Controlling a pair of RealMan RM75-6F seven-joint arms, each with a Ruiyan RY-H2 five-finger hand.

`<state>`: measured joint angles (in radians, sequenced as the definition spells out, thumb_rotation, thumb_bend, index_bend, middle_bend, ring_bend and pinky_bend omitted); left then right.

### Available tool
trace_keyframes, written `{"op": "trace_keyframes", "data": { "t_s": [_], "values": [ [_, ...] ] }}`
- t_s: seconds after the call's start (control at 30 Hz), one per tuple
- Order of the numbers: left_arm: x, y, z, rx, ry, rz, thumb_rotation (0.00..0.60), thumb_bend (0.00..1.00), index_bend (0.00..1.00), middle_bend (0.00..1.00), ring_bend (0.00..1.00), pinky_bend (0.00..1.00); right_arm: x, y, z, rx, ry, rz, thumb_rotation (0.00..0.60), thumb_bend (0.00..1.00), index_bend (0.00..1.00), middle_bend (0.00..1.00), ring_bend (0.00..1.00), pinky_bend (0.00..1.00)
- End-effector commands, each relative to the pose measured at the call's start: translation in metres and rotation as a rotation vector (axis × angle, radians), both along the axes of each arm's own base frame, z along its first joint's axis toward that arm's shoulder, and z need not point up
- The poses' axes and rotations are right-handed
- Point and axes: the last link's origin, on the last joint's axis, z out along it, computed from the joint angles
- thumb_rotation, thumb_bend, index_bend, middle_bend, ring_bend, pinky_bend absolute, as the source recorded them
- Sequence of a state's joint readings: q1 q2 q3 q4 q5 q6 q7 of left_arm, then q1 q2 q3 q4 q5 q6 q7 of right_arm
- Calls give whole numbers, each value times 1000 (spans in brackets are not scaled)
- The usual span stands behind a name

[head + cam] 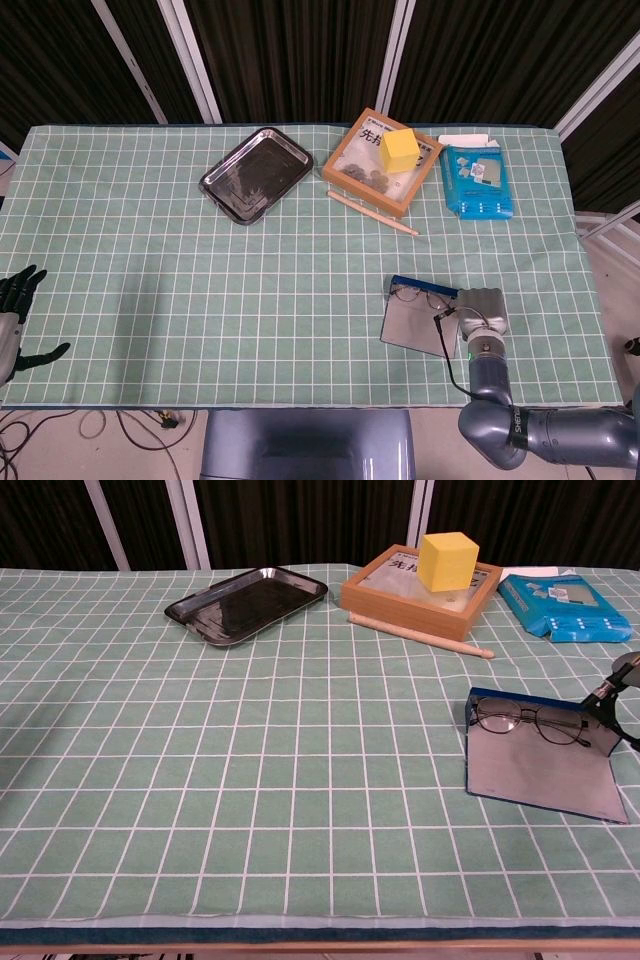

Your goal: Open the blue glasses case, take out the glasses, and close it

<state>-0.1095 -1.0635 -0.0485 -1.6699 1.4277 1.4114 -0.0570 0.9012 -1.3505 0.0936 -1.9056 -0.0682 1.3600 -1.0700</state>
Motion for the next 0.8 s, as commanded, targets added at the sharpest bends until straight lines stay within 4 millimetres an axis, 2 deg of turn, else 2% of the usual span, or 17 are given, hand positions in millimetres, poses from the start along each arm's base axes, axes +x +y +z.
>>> {"op": "trace_keyframes", "data": {
  "t_s": [0.03, 0.23, 0.47, 0.63, 0.8],
  "values": [
    [0, 0, 0, 1, 1, 0, 600, 0, 0, 0, 0, 0, 0, -6, 0, -12, -7, -9, 600, 483, 270, 896, 981, 1000],
    [-1, 1, -1, -1, 8, 4, 600, 0, 0, 0, 0, 0, 0, -15, 0, -34, -16, 6, 600, 482, 200, 896, 981, 1000],
    [-5, 0, -1, 2, 22, 24, 600, 0, 0, 0, 0, 0, 9, -19, 2, -45, -66, 25, 600, 481, 197, 896, 981, 1000],
    [-8, 1, -2, 8, 37, 35, 600, 0, 0, 0, 0, 0, 26, -21, 18, -85, -145, 91, 600, 444, 210, 895, 981, 1000],
    [-6, 1, -5, 21, 50, 17, 600, 0, 0, 0, 0, 0, 29, -29, 29, -138, -223, 140, 600, 420, 268, 897, 986, 1000]
  ]
}}
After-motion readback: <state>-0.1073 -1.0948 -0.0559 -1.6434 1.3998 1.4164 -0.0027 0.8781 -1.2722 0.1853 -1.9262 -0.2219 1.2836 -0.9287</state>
